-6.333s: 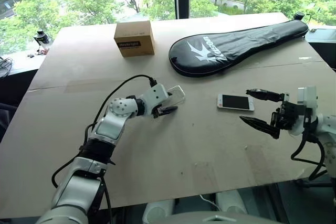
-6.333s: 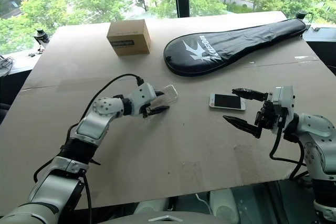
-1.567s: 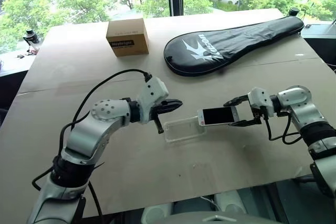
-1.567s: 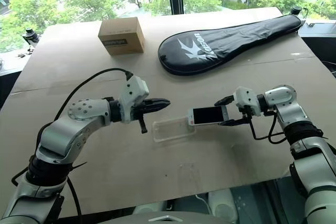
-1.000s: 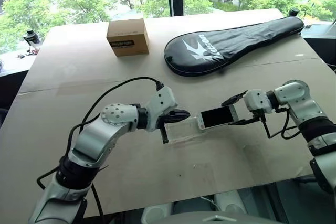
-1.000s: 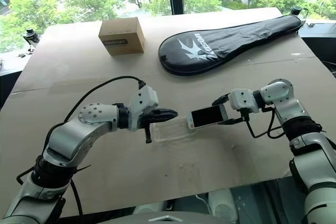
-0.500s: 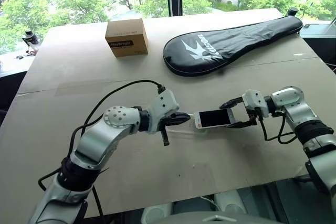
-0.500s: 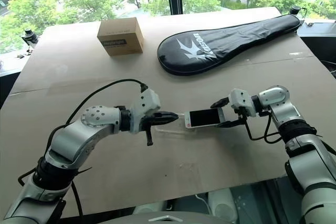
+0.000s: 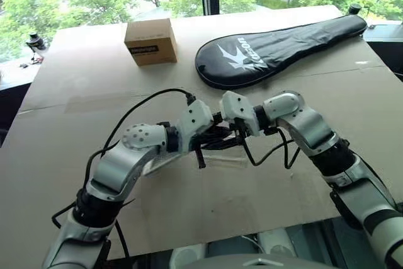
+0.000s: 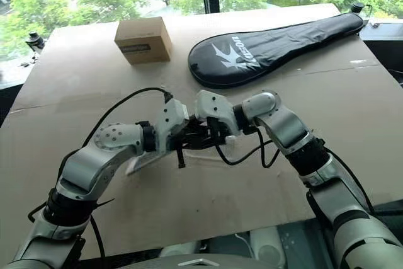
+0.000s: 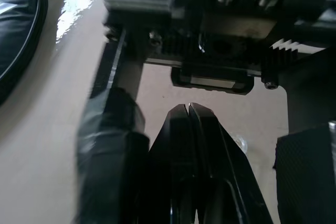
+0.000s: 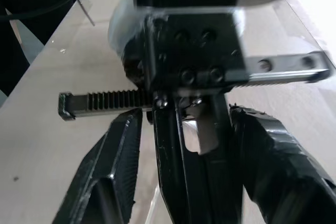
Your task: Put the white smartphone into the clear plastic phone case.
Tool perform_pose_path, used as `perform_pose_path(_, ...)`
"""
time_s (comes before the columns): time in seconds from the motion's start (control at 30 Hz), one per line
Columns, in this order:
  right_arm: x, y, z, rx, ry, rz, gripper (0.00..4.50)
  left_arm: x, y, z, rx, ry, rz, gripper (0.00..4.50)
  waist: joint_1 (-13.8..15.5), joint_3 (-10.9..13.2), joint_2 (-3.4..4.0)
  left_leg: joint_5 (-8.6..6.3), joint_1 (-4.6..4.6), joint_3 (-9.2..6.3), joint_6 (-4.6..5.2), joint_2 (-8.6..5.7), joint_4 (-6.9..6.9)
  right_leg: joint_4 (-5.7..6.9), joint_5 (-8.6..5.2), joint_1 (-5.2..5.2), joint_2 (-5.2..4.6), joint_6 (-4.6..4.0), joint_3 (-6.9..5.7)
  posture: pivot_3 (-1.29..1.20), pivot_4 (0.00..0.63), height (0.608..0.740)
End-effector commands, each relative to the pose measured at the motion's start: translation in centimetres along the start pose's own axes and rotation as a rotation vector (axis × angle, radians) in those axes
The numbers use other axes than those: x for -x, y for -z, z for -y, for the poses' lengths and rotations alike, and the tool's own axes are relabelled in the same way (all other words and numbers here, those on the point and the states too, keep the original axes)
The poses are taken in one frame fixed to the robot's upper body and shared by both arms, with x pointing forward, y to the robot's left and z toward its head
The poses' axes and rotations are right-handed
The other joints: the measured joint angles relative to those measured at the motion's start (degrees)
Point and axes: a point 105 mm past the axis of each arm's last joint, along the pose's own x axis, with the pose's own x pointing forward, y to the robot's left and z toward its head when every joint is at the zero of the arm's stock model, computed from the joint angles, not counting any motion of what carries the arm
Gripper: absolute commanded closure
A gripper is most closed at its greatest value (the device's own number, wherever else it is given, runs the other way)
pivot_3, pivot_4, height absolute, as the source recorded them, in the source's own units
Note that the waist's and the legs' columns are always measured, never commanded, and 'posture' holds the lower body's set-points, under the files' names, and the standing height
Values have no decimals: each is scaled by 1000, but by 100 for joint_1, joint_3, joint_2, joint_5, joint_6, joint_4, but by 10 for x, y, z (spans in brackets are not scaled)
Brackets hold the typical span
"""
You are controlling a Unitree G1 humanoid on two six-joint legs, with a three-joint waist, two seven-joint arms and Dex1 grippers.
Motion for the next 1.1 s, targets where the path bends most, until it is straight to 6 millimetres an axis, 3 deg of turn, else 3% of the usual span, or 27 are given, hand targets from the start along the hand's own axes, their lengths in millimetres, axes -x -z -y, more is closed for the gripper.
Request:
perform_pose_path(0.03, -3, -15, -13, 3, -16, 19, 1599, 4, -5, -8, -29, -46, 8, 4459, 70, 0, 0, 0, -13, -5, 1, -12, 15, -1, 1, -1, -5, 1, -2, 0, 150, 740)
perform_pose_path(0.4, 41, 15, -9, -45, 87, -47, 1599, 15, -6, -19, -28, -101, 4, 4459, 32, 0, -1, 0, -22, -30, 3, -41, 39, 16, 1, 0, -7, 2, -16, 0, 150, 740)
perform_pose_path(0.6, 77, 53, -2, -31, 146, -115, 1599, 18, -9, -17, -17, -88, 20, 4459, 44, 1, -3, 0, -23, -25, 4, -42, 42, 13, 1, 3, -9, 2, -16, 0, 150, 740)
perform_pose_path(0.67, 85, 57, 3, 10, 192, -113, 1599, 21, -8, -17, -16, -91, 17, 4459, 36, 1, -3, 0, -23, -23, 4, -42, 42, 13, 1, 2, -8, 3, -16, 0, 150, 740)
perform_pose_path(0.73, 93, 57, 6, 62, 247, -87, 1599, 27, -5, -19, -17, -101, 9, 4459, 9, 1, -3, 0, -22, -23, 3, -40, 41, 15, 1, 1, -6, 2, -14, 0, 150, 740)
perform_pose_path(0.8, 104, 61, 19, 101, 410, -89, 1599, 37, 2, -22, -18, -121, -17, 4459, -10, 1, -3, 0, -22, -24, 3, -38, 41, 16, 1, -1, -5, 2, -13, 0, 150, 740)
perform_pose_path(0.9, 106, 61, 20, 167, 454, -82, 1599, 48, 7, -25, -9, -152, -35, 4459, -31, 1, -2, 0, -21, -24, 3, -37, 41, 18, 1, -1, -6, 2, -11, 0, 150, 740)
perform_pose_path(1.03, 137, 75, 31, 133, 624, -110, 1599, 65, 15, -20, 51, -200, -40, 4459, -46, 1, -3, 0, -20, -19, 3, -39, 42, 17, 1, 0, -10, 2, -7, 0, 150, 740)
perform_pose_path(1.1, 142, 94, 36, -1, 637, -54, 1599, 72, 25, -12, 97, -217, -64, 4459, -60, 0, -4, 0, -20, -17, 3, -38, 42, 15, 1, 1, -9, 2, -5, 0, 150, 740)
